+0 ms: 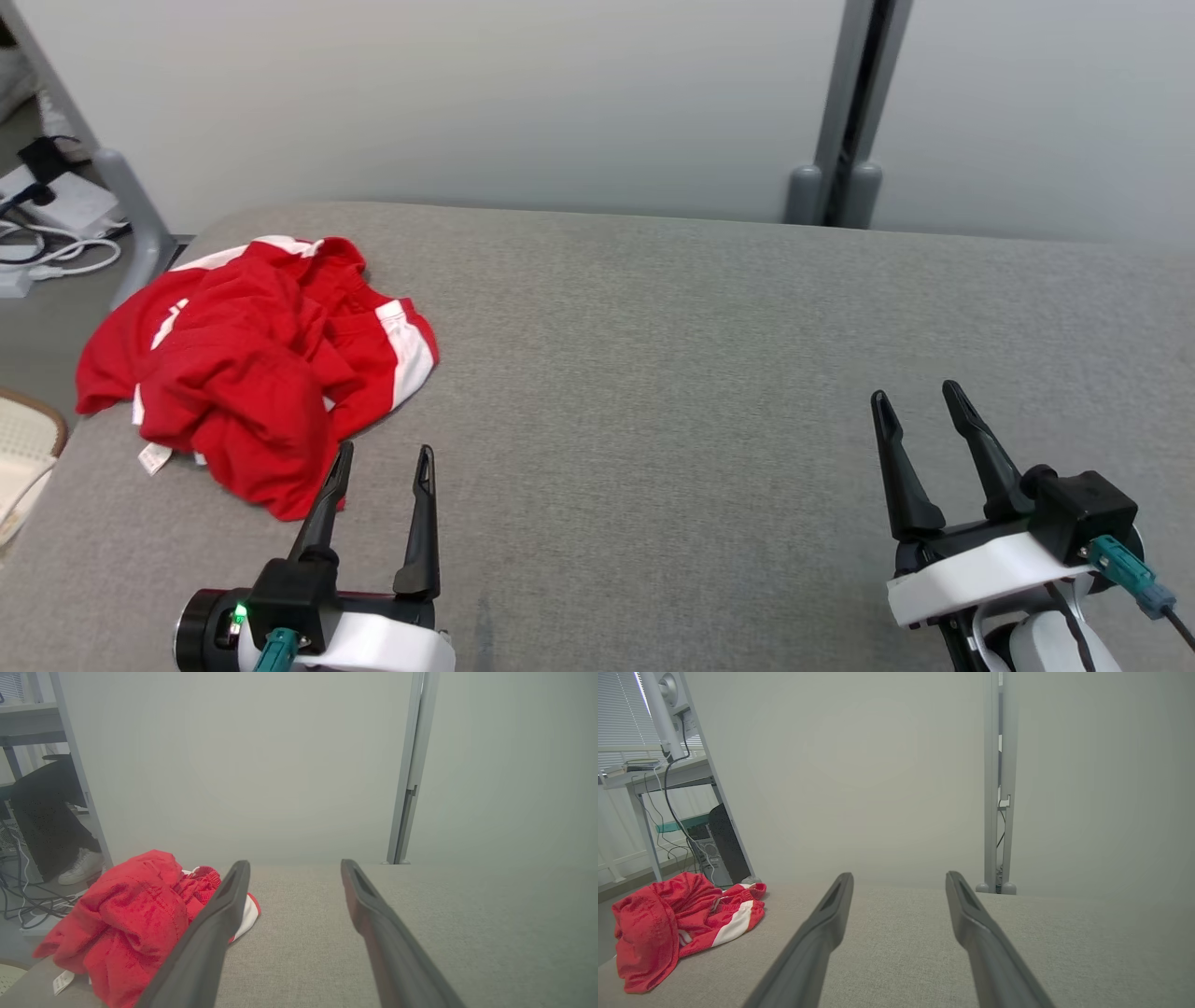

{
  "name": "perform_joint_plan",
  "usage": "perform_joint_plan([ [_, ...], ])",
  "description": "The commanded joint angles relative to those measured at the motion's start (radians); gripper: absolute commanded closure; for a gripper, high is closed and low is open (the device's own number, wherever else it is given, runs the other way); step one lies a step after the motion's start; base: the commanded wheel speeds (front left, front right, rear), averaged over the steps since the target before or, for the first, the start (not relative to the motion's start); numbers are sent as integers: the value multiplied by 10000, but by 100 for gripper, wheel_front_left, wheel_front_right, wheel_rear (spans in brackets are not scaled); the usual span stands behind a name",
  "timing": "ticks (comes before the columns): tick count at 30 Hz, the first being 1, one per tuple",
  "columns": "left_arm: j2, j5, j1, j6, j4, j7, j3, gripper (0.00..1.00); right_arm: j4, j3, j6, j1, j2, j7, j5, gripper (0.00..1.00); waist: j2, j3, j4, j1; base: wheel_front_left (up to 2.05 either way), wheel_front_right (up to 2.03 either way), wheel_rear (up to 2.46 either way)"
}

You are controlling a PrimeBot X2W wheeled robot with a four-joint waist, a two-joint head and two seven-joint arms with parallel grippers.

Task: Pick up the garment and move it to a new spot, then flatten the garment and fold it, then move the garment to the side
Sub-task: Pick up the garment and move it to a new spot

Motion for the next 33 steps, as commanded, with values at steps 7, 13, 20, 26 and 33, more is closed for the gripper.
perform_joint_plan([
  [7, 39, 129, 179, -5, -113, -33, 392, 0, -119, 163, 1, 127, -56, -19, 53, 0, 0, -127, 1702, 0, 0, 0, 0],
  [13, 40, 246, 294, -103, -155, -29, 731, 0, -55, 276, 1, 222, -51, -17, 31, 0, 0, -255, 2662, 0, 0, 0, 0],
  [20, 33, 103, 523, 16, -372, -20, 856, 0, -14, 688, 1, -24, -59, -18, 171, 0, 0, -190, 3085, 0, 0, 0, 0],
  [26, 44, 6, 548, 250, -683, -20, 953, 0, 82, 967, 1, -315, -56, -18, 136, 0, 0, -8, 3197, 0, 0, 0, 0],
  [33, 40, -74, 635, 241, -791, -20, 1086, 0, 105, 1003, 1, -392, -54, -18, 104, 0, 0, 120, 3250, 0, 0, 0, 0],
])
